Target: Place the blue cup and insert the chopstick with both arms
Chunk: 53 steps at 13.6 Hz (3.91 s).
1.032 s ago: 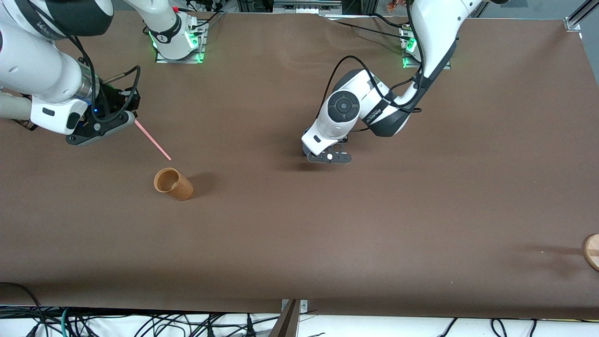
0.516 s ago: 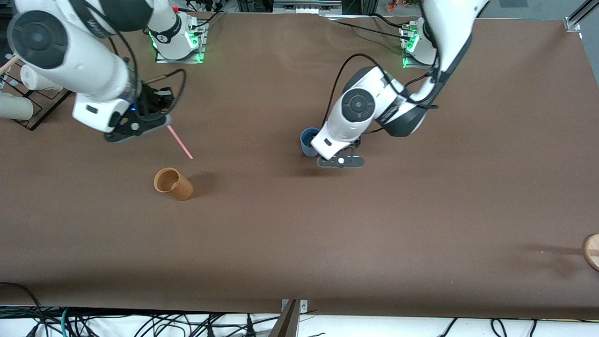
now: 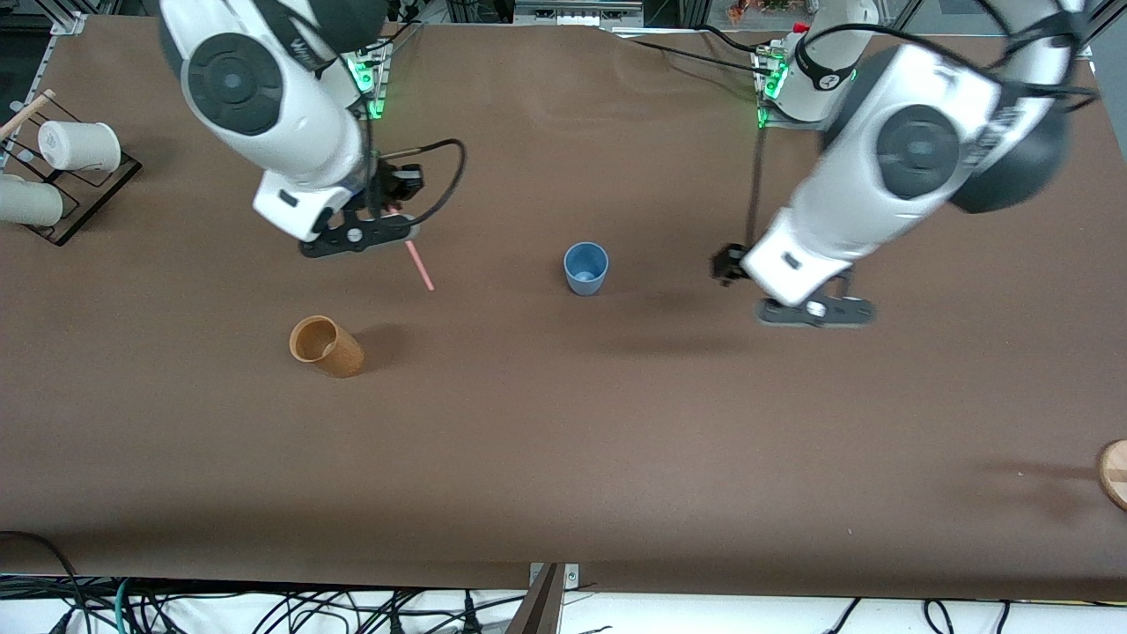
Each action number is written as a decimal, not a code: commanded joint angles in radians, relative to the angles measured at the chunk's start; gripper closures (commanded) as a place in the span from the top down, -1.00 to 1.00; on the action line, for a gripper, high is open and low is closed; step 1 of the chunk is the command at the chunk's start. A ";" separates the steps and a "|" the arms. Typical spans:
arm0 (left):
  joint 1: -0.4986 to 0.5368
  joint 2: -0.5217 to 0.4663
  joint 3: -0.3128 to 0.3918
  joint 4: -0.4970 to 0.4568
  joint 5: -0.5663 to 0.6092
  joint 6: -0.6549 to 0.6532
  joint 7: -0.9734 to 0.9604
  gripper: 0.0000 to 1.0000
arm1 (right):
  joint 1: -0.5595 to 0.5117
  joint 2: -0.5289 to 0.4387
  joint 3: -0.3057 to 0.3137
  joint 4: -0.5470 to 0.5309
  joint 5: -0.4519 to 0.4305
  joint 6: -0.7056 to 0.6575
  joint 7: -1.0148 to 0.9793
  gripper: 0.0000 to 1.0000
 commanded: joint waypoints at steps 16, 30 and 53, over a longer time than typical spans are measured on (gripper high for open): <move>-0.105 -0.395 0.387 -0.405 -0.053 0.141 0.334 1.00 | 0.226 0.321 0.084 0.246 0.077 0.184 0.518 -1.00; -0.107 -0.392 0.384 -0.403 -0.058 0.138 0.339 1.00 | 0.200 0.247 0.100 0.032 0.077 0.330 0.506 0.99; -0.107 -0.394 0.359 -0.402 -0.058 0.135 0.336 1.00 | -0.336 -0.233 -0.038 -0.158 -0.110 0.120 -0.360 1.00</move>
